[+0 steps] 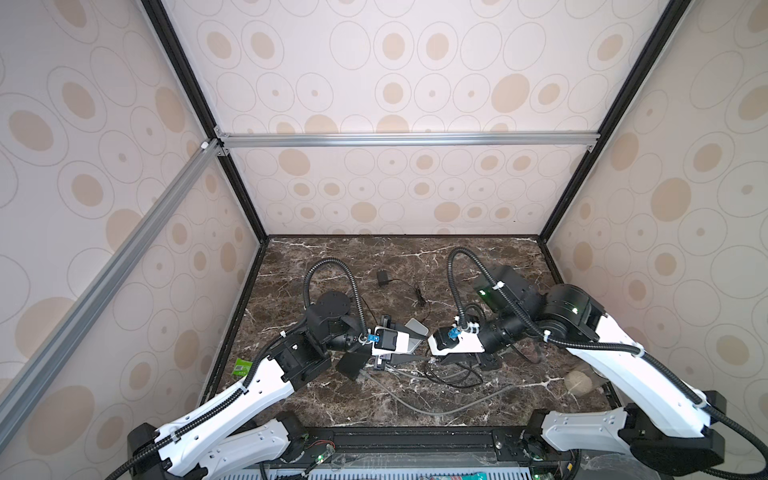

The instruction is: Insert the plug into the switch port

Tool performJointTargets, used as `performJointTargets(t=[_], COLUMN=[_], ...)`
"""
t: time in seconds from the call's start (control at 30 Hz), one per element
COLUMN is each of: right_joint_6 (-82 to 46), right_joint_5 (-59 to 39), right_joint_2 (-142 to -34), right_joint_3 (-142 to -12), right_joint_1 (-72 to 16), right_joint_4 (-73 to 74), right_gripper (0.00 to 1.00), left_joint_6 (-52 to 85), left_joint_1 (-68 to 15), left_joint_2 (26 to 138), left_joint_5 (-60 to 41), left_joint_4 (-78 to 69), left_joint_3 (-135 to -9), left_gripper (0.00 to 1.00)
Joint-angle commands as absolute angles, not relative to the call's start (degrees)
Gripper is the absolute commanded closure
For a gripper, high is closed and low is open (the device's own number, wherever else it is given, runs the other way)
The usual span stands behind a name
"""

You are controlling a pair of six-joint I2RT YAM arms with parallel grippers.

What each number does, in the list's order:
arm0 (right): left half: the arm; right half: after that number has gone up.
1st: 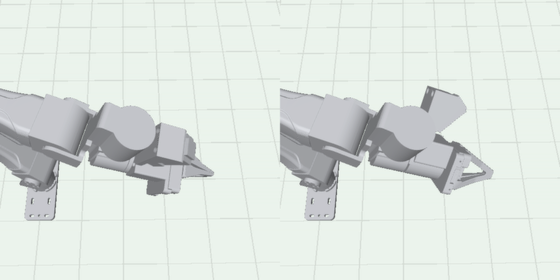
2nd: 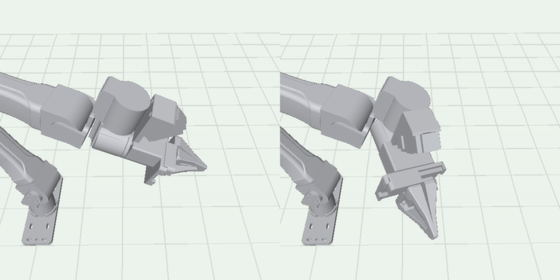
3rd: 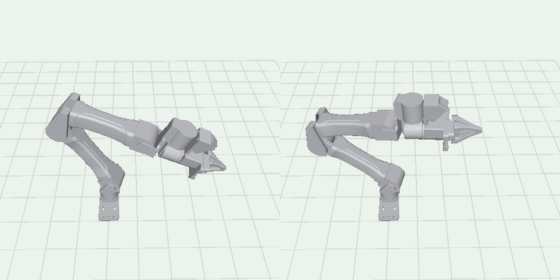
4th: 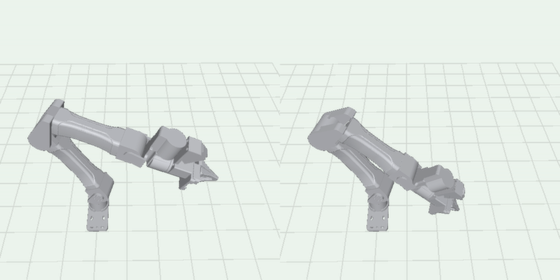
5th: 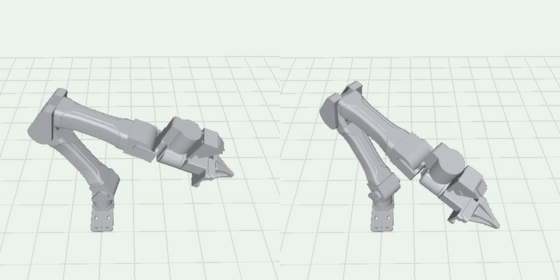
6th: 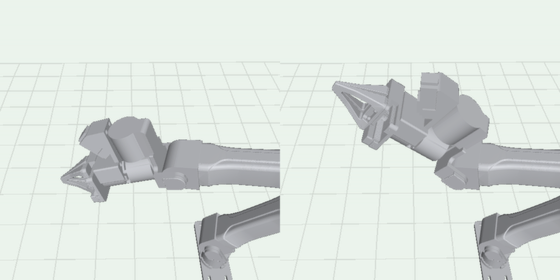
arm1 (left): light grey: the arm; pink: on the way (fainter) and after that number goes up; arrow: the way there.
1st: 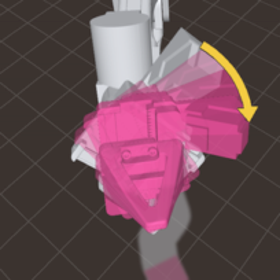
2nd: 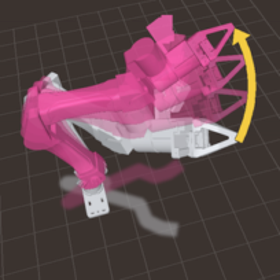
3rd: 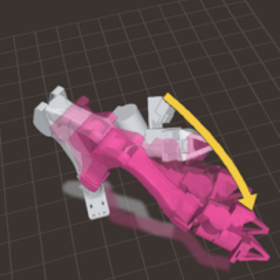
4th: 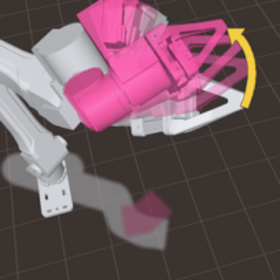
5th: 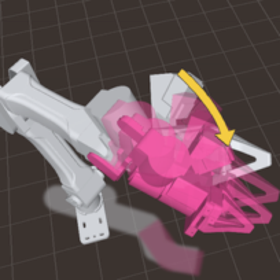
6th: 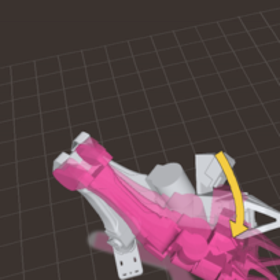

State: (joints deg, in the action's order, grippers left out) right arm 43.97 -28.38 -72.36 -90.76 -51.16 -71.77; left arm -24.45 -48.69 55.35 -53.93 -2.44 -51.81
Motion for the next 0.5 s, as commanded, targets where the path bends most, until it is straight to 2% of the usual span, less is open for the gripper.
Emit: performJointTargets(t=[0.0,0.17,0.3,0.47], right_joint_6=[42.2,41.1,40.8,40.4], right_joint_5=[-28.7,-28.2,-28.0,-28.0], right_joint_2=[-73.0,-72.8,-72.7,-72.1], right_joint_3=[-92.8,-93.2,-93.9,-93.2], right_joint_1=[-51.5,-51.4,-51.5,-51.5], right_joint_4=[-74.4,-73.8,-74.7,-75.1], right_gripper=[1.0,1.0,1.0,1.0], left_joint_6=[-28.0,-29.1,-29.8,-29.7], left_joint_1=[-49.9,-50.3,-50.3,-50.3], left_joint_2=[55.6,55.6,55.9,55.9], left_joint_5=[-54.6,-53.2,-49.8,-46.0], left_joint_4=[1.1,3.5,6.1,5.5], left_joint_3=[-54.5,-54.3,-54.3,-53.6], left_gripper=[0.68,0.68,0.61,0.7])
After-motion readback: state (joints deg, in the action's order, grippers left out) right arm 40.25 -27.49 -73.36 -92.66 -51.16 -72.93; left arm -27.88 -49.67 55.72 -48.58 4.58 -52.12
